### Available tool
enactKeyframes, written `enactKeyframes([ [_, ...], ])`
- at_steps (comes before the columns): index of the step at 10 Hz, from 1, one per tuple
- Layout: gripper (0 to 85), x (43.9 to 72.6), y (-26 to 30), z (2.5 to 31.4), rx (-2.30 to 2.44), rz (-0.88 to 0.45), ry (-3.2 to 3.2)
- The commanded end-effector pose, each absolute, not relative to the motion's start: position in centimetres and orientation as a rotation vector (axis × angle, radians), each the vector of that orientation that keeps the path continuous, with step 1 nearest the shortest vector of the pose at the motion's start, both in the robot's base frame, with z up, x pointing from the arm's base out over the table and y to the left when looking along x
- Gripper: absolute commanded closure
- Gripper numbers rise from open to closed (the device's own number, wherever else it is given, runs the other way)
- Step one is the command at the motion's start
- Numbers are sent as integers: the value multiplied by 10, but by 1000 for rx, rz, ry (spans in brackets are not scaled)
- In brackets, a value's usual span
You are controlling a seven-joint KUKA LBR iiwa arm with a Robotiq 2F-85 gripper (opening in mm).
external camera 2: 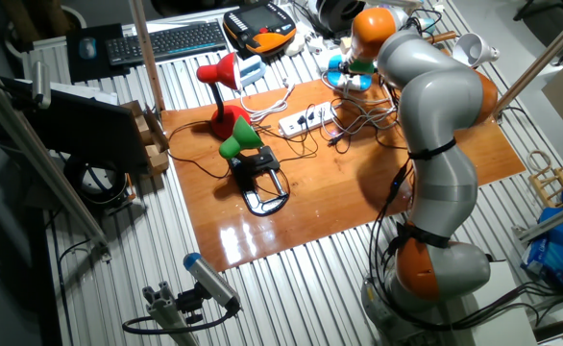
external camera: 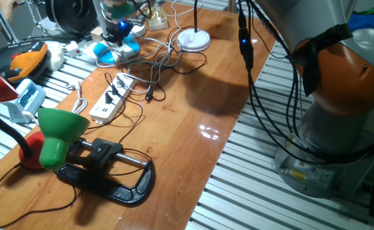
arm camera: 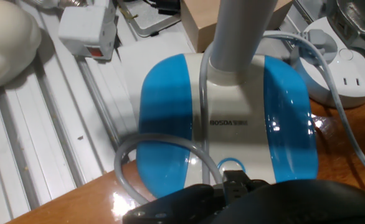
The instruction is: Plug in the power cord of the desk lamp, turn on the socket, and light up the desk lamp
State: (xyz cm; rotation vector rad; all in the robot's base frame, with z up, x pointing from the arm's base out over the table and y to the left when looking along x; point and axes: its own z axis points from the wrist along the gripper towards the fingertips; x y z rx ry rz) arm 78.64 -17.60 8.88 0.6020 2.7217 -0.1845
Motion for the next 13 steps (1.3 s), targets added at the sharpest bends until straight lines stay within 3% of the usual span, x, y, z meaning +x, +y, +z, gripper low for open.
enactKeyframes([
  [1, 850, 788, -177, 86, 606, -184, 2721],
  [13, 850, 792, -189, 61, 614, -159, 2723],
])
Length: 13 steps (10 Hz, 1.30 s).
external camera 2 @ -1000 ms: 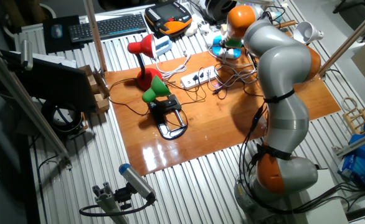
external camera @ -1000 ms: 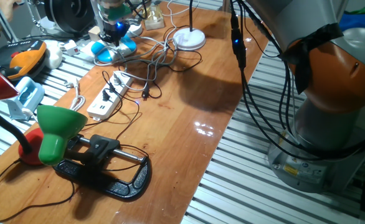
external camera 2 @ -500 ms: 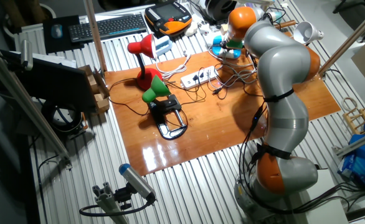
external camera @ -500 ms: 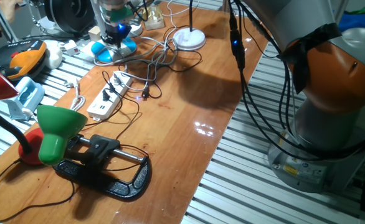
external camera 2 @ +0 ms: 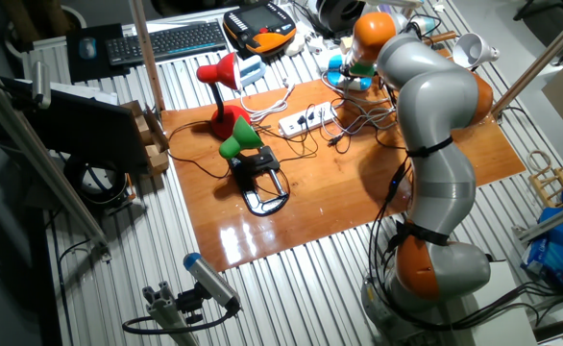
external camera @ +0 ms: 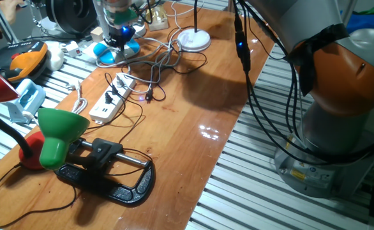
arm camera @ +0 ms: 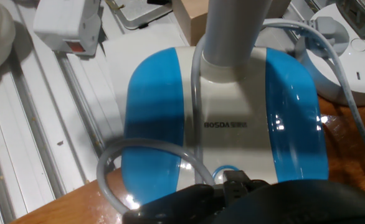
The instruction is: Plug in the power cord of the desk lamp, turn on the socket, and light up the desk lamp
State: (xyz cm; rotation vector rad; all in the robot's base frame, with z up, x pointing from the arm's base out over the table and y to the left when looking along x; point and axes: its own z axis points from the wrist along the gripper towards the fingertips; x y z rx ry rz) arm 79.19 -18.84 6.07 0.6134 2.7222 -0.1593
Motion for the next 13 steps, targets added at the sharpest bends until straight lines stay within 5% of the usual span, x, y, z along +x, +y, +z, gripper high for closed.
enactKeyframes([
  [1, 850, 792, -188, 61, 612, -160, 2720],
  [13, 850, 800, -190, 59, 614, -149, 2719],
])
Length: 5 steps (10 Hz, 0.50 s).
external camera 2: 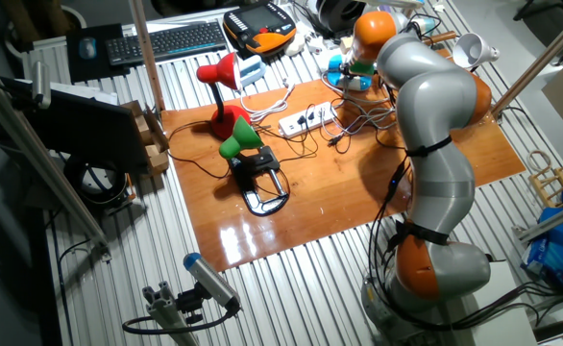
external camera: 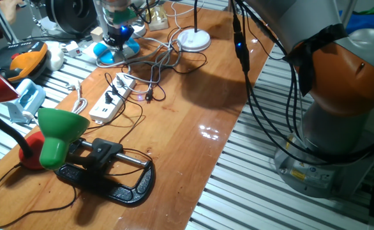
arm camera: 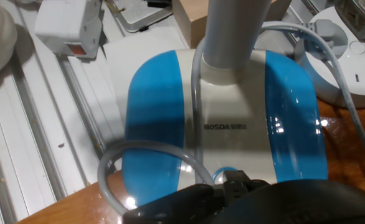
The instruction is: Plug in the power cord of the desk lamp, turn on the socket, and light up the desk lamp
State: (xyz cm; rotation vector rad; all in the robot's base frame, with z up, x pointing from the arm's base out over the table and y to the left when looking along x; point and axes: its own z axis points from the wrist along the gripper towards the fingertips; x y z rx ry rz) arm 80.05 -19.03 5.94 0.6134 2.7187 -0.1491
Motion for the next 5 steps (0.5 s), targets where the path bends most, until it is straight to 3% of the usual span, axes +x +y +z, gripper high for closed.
enactKeyframes([
  [1, 850, 801, -191, 59, 613, -150, 2717],
  [5, 850, 799, -192, 56, 605, -148, 2715],
])
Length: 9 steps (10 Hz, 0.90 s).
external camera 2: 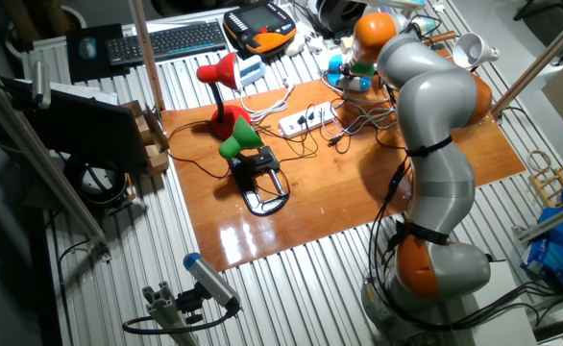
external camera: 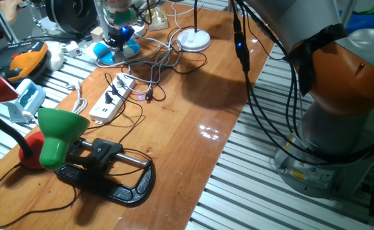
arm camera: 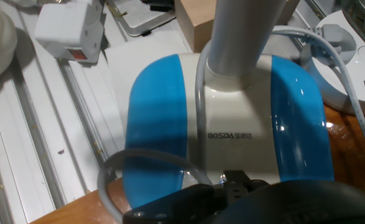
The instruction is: Plug in the power cord of the desk lamp, turn on the socket, and light up the desk lamp
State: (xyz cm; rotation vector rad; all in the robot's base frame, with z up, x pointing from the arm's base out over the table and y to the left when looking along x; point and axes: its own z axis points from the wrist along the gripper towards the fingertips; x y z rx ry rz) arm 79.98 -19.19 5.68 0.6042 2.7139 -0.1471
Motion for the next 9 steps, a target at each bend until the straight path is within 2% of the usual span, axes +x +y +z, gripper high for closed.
enactKeyframes([
  [1, 850, 799, -193, 56, 605, -148, 2715],
  [5, 850, 798, -194, 50, 601, -133, 2711],
  [9, 850, 795, -193, 60, 597, -150, 2729],
])
